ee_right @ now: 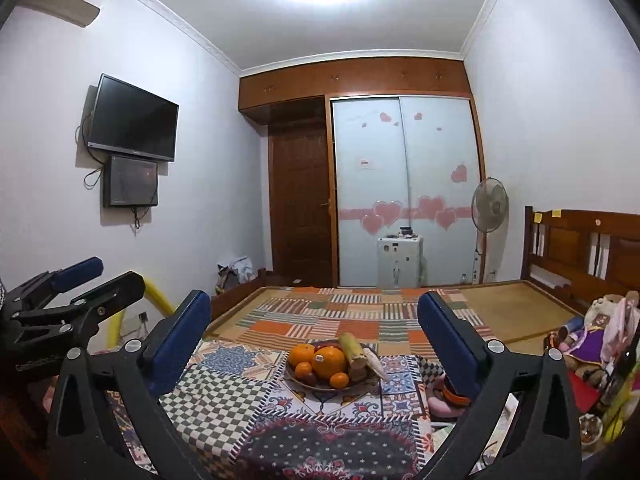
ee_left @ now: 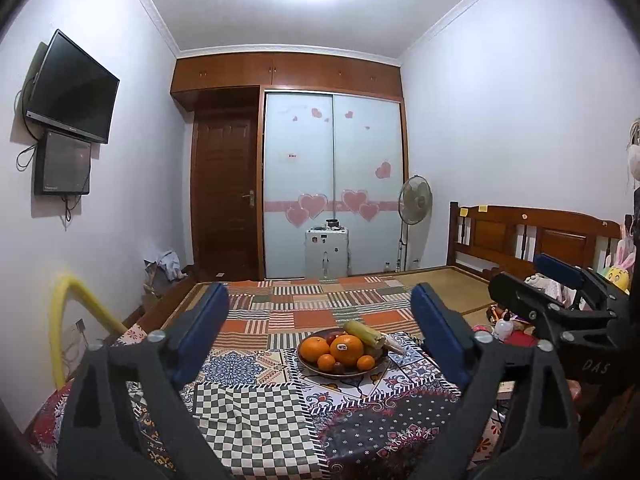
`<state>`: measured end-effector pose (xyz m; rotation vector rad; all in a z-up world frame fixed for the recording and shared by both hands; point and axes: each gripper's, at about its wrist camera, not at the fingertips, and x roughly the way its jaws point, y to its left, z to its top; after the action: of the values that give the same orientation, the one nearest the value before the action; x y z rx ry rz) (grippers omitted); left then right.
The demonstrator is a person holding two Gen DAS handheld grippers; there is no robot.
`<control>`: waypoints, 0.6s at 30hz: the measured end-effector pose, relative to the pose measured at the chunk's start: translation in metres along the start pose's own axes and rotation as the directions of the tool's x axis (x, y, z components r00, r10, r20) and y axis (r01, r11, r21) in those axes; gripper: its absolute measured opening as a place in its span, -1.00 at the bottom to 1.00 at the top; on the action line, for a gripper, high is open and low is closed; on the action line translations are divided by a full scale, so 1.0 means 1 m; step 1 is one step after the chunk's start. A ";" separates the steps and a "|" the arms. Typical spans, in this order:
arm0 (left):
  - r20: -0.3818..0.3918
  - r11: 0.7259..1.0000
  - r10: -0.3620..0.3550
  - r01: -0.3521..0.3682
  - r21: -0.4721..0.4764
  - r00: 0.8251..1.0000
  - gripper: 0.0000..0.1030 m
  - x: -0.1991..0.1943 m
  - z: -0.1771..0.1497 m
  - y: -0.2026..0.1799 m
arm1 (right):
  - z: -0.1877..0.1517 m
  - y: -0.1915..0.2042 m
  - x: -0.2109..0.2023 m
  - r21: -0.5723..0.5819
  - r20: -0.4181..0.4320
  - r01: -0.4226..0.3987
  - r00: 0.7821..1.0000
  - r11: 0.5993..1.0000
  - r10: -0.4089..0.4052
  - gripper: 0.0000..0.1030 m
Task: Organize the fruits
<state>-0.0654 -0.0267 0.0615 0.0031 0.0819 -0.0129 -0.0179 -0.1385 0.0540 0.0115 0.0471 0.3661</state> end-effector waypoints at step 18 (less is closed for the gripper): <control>0.001 1.000 0.006 -0.006 -0.008 1.000 1.00 -0.001 -0.001 0.001 | -0.003 0.001 -0.012 -0.006 0.003 0.009 1.000 1.000 -0.009 1.00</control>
<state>-0.0665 -0.0258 0.0604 -0.0051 0.0808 -0.0062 -0.0294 -0.1419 0.0512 0.0054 0.0428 0.3571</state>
